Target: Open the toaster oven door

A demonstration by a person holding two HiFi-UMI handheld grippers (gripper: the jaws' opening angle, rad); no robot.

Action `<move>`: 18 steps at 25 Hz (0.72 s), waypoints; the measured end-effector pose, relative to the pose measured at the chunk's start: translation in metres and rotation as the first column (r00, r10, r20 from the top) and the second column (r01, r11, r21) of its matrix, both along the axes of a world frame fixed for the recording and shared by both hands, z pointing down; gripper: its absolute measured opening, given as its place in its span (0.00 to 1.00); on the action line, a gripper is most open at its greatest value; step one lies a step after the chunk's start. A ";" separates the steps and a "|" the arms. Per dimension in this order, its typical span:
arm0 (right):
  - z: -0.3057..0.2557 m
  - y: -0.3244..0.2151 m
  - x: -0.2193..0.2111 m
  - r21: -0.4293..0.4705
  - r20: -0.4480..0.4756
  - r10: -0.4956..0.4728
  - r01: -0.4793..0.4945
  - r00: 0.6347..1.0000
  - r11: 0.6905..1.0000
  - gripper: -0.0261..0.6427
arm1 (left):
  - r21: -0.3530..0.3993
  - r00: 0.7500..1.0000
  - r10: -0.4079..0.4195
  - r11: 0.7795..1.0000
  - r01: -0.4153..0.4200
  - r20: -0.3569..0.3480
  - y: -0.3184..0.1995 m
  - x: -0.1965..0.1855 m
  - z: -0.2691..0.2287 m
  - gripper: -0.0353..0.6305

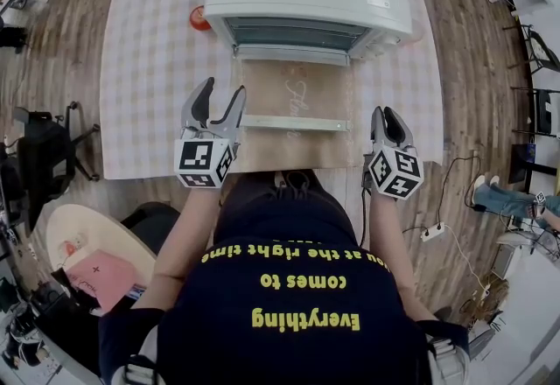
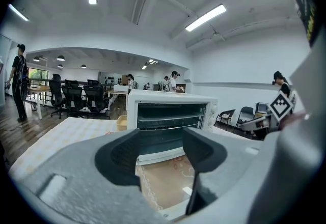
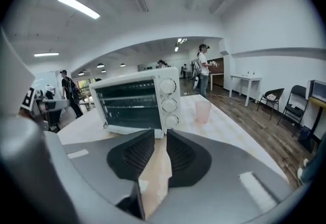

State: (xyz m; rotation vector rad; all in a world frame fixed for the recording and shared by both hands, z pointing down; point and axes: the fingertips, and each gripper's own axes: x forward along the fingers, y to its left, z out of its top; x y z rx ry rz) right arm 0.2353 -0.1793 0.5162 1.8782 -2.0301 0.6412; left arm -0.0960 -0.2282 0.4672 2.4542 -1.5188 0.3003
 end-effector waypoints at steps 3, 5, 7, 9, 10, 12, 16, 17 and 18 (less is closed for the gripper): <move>-0.043 -0.017 -0.018 0.102 -0.006 -0.057 0.057 0.998 0.993 0.16 | 0.029 1.000 0.001 1.000 -0.001 -0.016 -0.001 0.003 -0.013 0.40; -0.068 -0.024 -0.030 0.161 -0.024 -0.095 0.098 0.995 0.982 0.14 | 0.054 1.000 0.003 0.999 -0.001 -0.031 -0.001 0.004 -0.025 0.34; -0.090 -0.028 -0.040 0.213 -0.031 -0.129 0.133 0.991 0.968 0.11 | 0.079 0.999 0.008 0.997 -0.004 -0.045 -0.001 0.006 -0.036 0.28; -0.109 -0.031 -0.051 0.262 -0.027 -0.161 0.162 0.987 0.951 0.08 | 0.104 0.998 0.011 0.995 -0.005 -0.057 -0.001 0.008 -0.046 0.23; -0.118 -0.032 -0.056 0.285 -0.024 -0.176 0.175 0.984 0.942 0.06 | 0.118 0.998 0.013 0.993 -0.005 -0.064 -0.001 0.008 -0.052 0.21; -0.133 -0.033 -0.065 0.321 -0.019 -0.204 0.199 0.979 0.926 0.06 | 0.151 0.997 0.014 0.988 -0.002 -0.079 0.000 0.008 -0.065 0.12; -0.163 -0.036 -0.081 0.377 -0.013 -0.250 0.237 0.968 0.896 0.06 | 0.213 0.997 0.014 0.977 0.004 -0.081 0.003 0.006 -0.090 0.05; -0.170 -0.037 -0.084 0.393 -0.013 -0.258 0.243 0.966 0.887 0.06 | 0.224 0.997 0.012 0.975 0.005 -0.078 0.003 0.005 -0.095 0.05; -0.176 -0.038 -0.087 0.408 -0.012 -0.265 0.247 0.964 0.879 0.06 | 0.231 0.997 0.011 0.973 0.007 -0.076 0.003 0.005 -0.100 0.05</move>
